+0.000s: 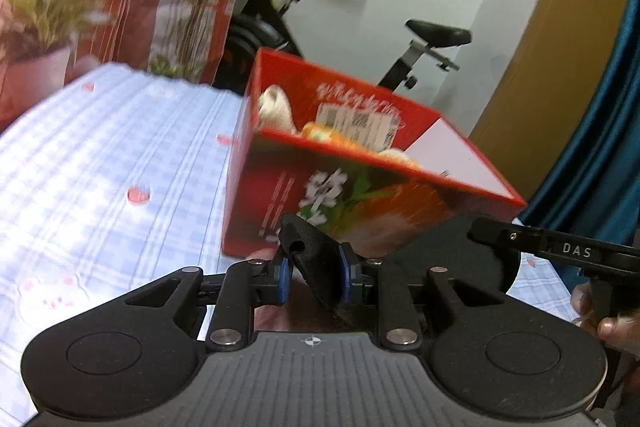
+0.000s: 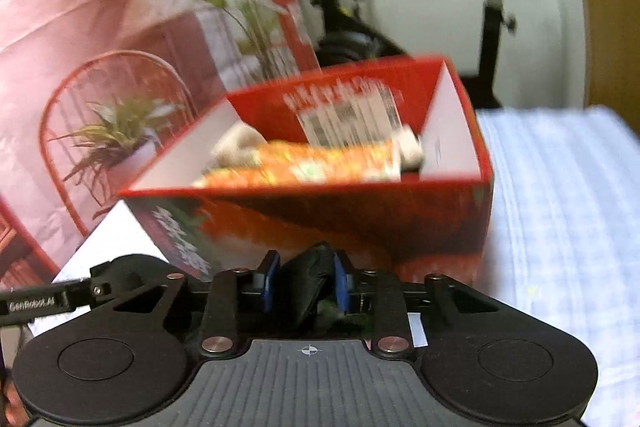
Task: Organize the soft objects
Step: 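Close both grippers on the black strap of the pink cloth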
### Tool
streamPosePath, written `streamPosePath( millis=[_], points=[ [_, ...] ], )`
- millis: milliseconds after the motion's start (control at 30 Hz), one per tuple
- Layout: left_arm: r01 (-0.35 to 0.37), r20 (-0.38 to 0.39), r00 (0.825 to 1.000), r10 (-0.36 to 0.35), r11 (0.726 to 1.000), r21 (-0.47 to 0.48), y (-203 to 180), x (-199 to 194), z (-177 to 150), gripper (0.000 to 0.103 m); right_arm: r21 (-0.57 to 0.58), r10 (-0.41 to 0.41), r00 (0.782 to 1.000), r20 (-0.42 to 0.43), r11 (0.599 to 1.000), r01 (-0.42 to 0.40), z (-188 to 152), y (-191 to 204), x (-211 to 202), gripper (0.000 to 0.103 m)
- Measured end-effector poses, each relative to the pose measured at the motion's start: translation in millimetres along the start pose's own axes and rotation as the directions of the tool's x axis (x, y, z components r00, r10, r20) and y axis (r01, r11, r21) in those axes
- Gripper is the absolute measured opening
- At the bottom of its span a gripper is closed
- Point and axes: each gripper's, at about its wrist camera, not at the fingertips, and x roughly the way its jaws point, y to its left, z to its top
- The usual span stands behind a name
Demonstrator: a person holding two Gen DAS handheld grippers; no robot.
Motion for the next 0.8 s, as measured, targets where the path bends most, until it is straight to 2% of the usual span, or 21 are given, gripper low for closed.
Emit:
streamPosePath(
  millis=[233, 367, 500, 600, 800],
  points=[
    [0.014, 0.037, 0.999, -0.018, 0.996, 0.089, -20, -24, 1, 0.025, -0.104, 0.013, 0.992, 0.122, 0.995, 0.0, -1, 25, -42, 0.02],
    [0.04, -0.007, 0.999, -0.04, 0.993, 0.11, -24, -21, -11, 0.025, -0.183, -0.046, 0.986, 0.161, 0.98, 0.076, -18, 33, -54, 0.02],
    [0.035, -0.077, 0.997, -0.026, 0.993, 0.111, -21, -10, -29, 0.025, -0.21, -0.11, 0.983, 0.144, 0.968, 0.139, -48, 36, -51, 0.02],
    [0.02, -0.125, 0.992, -0.009, 0.996, 0.087, -13, -2, -36, 0.025, -0.169, -0.13, 0.983, 0.132, 0.974, 0.152, -63, 30, -51, 0.02],
    [0.018, -0.147, 0.989, -0.008, 0.998, 0.065, -6, 4, -38, 0.025, -0.129, -0.134, 0.984, 0.119, 0.981, 0.149, -73, 22, -48, 0.02]
  ],
)
